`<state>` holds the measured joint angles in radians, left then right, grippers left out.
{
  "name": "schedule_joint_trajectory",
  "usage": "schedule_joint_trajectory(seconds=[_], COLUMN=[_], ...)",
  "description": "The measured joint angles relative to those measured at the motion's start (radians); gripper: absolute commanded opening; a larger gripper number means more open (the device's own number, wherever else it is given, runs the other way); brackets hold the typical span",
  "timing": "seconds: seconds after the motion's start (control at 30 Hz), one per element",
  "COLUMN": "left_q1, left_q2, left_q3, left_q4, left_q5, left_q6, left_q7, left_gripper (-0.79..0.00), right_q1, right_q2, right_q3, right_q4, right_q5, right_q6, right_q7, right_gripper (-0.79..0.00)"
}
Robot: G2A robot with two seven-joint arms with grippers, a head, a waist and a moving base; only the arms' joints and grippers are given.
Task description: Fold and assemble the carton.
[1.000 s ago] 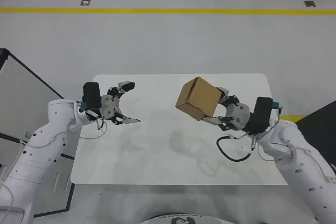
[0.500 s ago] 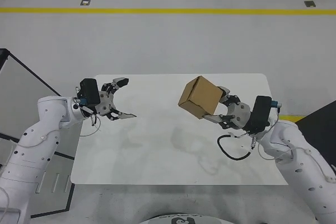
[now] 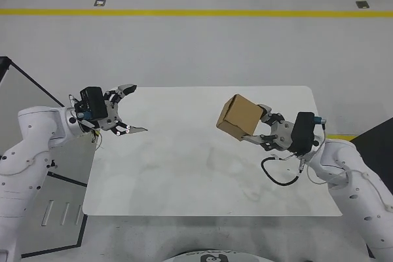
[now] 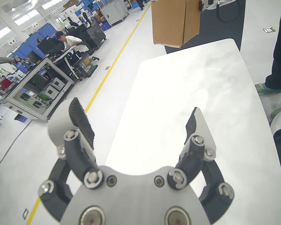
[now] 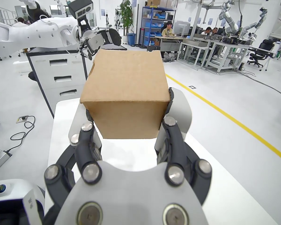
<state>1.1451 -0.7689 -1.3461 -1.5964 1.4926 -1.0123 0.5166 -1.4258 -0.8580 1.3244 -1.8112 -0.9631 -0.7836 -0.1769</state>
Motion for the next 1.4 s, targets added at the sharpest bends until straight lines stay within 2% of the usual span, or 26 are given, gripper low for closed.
schedule_joint_trajectory(seconds=[0.2, 0.77, 1.13, 1.23, 1.4], left_q1=[0.000, 0.000, 0.000, 0.000, 0.000], left_q2=[0.000, 0.000, 0.000, 0.000, 0.000], left_q3=[0.000, 0.000, 0.000, 0.000, 0.000], left_q4=[0.000, 0.000, 0.000, 0.000, 0.000], left_q5=[0.000, 0.000, 0.000, 0.000, 0.000], left_q6=[0.000, 0.000, 0.000, 0.000, 0.000], left_q7=[0.000, 0.000, 0.000, 0.000, 0.000], left_gripper=[0.000, 0.000, 0.000, 0.000, 0.000], right_q1=[-0.001, 0.222, 0.233, 0.220, 0.215], right_q2=[-0.004, -0.103, -0.107, -0.115, -0.137], right_q3=[-0.018, -0.345, -0.355, -0.368, -0.403], right_q4=[0.015, 0.442, 0.459, 0.481, 0.554], right_q5=[-0.024, -0.196, -0.203, -0.186, -0.210], right_q6=[0.028, 0.046, 0.042, 0.082, 0.140], right_q7=[0.021, -0.118, -0.120, -0.104, -0.216], right_gripper=[-0.785, -0.785, -0.785, -0.785, -0.785])
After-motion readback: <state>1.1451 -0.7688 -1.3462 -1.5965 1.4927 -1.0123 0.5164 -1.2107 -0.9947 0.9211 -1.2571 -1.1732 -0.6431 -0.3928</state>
